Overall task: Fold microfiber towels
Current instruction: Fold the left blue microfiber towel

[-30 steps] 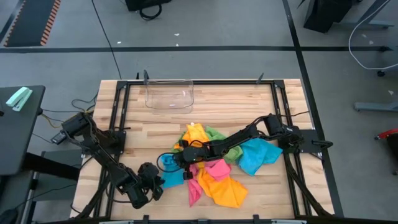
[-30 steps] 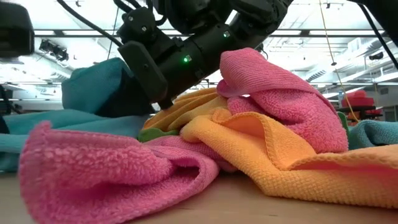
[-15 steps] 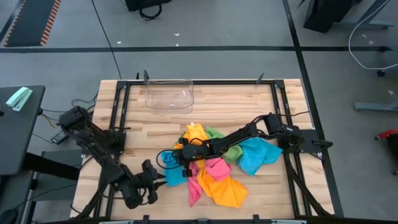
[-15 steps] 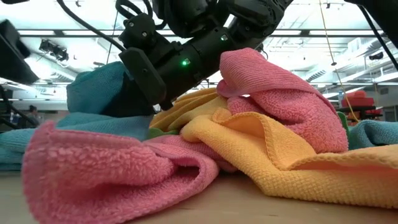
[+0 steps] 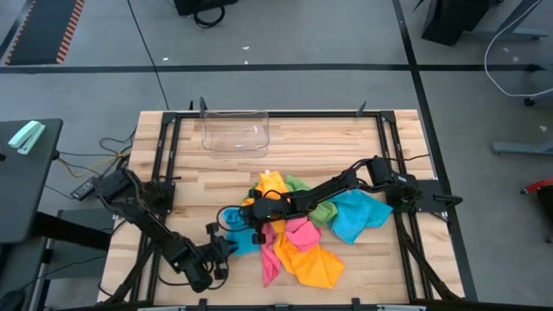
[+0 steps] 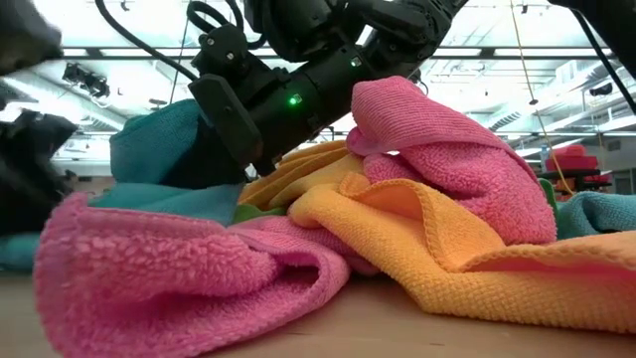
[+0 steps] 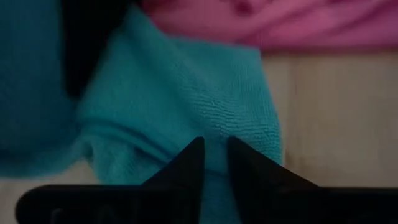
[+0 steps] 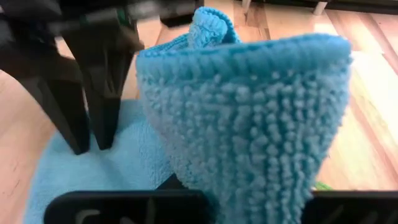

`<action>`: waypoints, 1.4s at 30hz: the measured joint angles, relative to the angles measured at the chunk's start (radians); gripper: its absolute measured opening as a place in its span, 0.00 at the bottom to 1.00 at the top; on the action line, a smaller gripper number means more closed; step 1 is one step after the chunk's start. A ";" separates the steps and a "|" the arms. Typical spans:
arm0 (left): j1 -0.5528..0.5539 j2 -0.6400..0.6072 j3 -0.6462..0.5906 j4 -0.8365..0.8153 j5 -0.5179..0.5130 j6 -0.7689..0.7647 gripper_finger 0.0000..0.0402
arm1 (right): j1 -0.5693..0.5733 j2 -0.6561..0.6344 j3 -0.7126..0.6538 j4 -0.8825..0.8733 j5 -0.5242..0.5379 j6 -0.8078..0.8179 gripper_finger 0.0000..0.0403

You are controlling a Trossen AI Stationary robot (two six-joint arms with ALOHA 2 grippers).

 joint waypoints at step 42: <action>-0.006 0.035 0.001 -0.014 0.028 -0.221 0.11 | 0.013 0.000 -0.166 0.446 0.118 0.002 0.10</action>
